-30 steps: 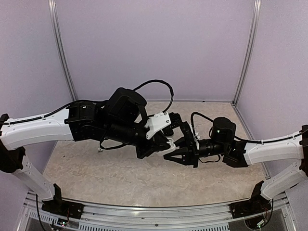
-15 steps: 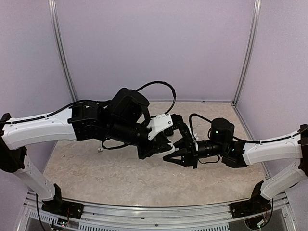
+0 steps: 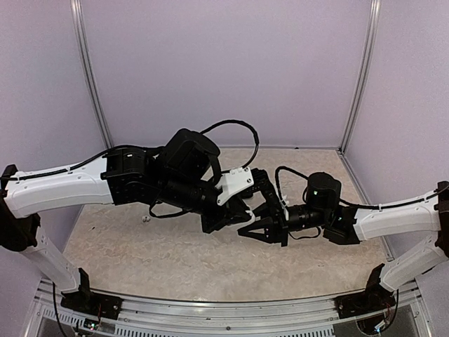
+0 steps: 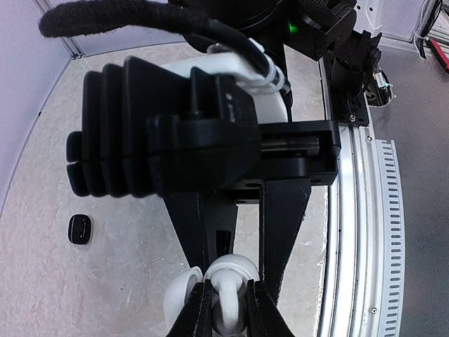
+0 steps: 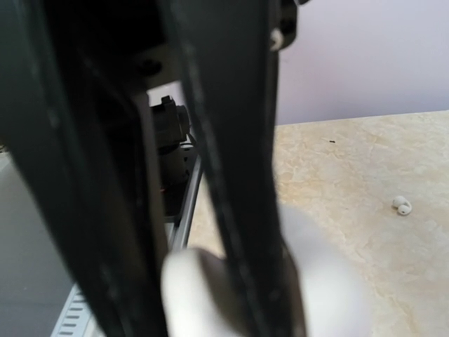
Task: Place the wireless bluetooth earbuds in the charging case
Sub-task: Insert the right earbud into the right side groove of the charging case.
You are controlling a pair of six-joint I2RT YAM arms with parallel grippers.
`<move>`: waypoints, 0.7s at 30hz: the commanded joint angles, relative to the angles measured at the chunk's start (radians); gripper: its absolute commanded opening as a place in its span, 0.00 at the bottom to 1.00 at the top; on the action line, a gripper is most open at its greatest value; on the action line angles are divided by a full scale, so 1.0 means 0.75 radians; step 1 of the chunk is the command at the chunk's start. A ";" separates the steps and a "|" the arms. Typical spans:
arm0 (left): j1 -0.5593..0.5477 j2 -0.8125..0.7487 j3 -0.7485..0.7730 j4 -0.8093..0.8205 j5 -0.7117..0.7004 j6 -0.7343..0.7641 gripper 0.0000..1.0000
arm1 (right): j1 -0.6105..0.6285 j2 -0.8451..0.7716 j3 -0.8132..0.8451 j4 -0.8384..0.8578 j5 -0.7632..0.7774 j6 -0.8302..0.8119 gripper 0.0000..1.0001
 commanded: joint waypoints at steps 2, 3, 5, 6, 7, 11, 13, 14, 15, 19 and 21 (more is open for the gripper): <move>0.021 0.025 -0.001 -0.117 -0.042 0.012 0.18 | 0.018 -0.025 0.020 0.093 -0.034 -0.011 0.00; 0.021 0.024 -0.001 -0.116 -0.037 0.012 0.18 | 0.017 -0.025 0.021 0.095 -0.034 -0.011 0.00; 0.022 0.024 0.001 -0.119 -0.030 0.012 0.19 | 0.016 -0.023 0.022 0.097 -0.034 -0.009 0.00; 0.020 0.025 0.001 -0.118 -0.026 0.013 0.19 | 0.017 -0.020 0.022 0.099 -0.034 -0.008 0.00; 0.020 0.027 0.001 -0.118 -0.021 0.014 0.20 | 0.018 -0.019 0.023 0.101 -0.035 -0.007 0.01; 0.013 0.037 0.004 -0.114 -0.003 0.016 0.28 | 0.017 -0.016 0.025 0.112 -0.038 0.000 0.01; 0.011 0.043 0.007 -0.116 -0.006 0.016 0.31 | 0.017 -0.014 0.027 0.115 -0.039 0.002 0.01; 0.010 0.042 0.007 -0.115 -0.007 0.016 0.31 | 0.017 -0.014 0.027 0.114 -0.039 0.002 0.01; 0.012 0.041 0.006 -0.114 -0.010 0.016 0.32 | 0.017 -0.014 0.027 0.111 -0.038 0.002 0.01; 0.013 0.024 0.004 -0.108 -0.032 0.014 0.32 | 0.017 -0.018 0.026 0.106 -0.038 -0.002 0.01; 0.012 0.011 0.002 -0.097 -0.038 0.016 0.31 | 0.017 -0.019 0.023 0.105 -0.038 -0.001 0.01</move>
